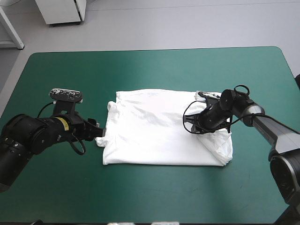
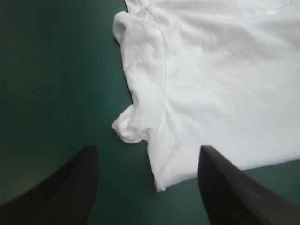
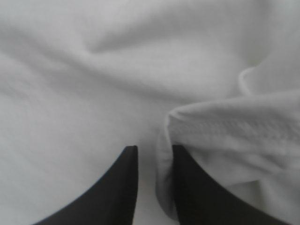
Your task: Fold the cloth
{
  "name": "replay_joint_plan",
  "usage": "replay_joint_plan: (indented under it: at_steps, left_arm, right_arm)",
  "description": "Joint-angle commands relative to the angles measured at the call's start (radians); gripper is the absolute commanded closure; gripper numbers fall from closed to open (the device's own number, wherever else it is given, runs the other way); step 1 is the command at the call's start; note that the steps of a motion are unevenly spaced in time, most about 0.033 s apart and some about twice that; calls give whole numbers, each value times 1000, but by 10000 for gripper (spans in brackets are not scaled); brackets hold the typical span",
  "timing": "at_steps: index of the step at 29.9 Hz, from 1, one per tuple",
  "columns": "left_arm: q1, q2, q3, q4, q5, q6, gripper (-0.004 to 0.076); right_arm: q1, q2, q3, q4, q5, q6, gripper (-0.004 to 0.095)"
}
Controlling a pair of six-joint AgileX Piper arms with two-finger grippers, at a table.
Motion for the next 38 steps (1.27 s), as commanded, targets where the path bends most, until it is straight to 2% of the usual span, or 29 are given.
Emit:
replay_joint_plan:
  at_steps: [1, 4, 7, 9, 13, 16, 20, 28, 32, 38]
  left_arm:
    - [-6, -14, -33, -3, -44, -1, 285]
    - [-6, -14, -33, -3, -29, -1, 285]
    - [-6, -14, -33, -3, -22, 3, 285]
    - [-6, -14, -33, -3, -19, 3, 285]
    - [-6, -12, -33, -5, -11, 18, 285]
    - [-6, 20, -33, -34, 47, 55, 285]
    - [-8, 115, -33, -98, 132, 83, 285]
    - [-8, 268, -29, -112, 132, 89, 285]
    - [-8, 305, 27, -122, 89, 89, 285]
    - [-8, 329, 141, -137, -42, 86, 285]
  right_arm:
    - [0, -73, -30, 49, 25, -38, 464]
    - [0, -149, -30, 48, 29, -36, 454]
    - [0, -252, -30, -5, 53, -11, 454]
    - [0, -329, -30, -101, 87, 47, 453]
    - [0, -457, -11, -390, 220, 201, 453]
    - [0, -544, 15, -485, 287, 242, 454]
    - [0, -640, 48, -499, 286, 284, 454]
    - [0, -694, 62, -495, 310, 325, 463]
    - [0, -694, 62, -495, 310, 326, 463]
    - [0, -694, 62, -497, 312, 329, 467]
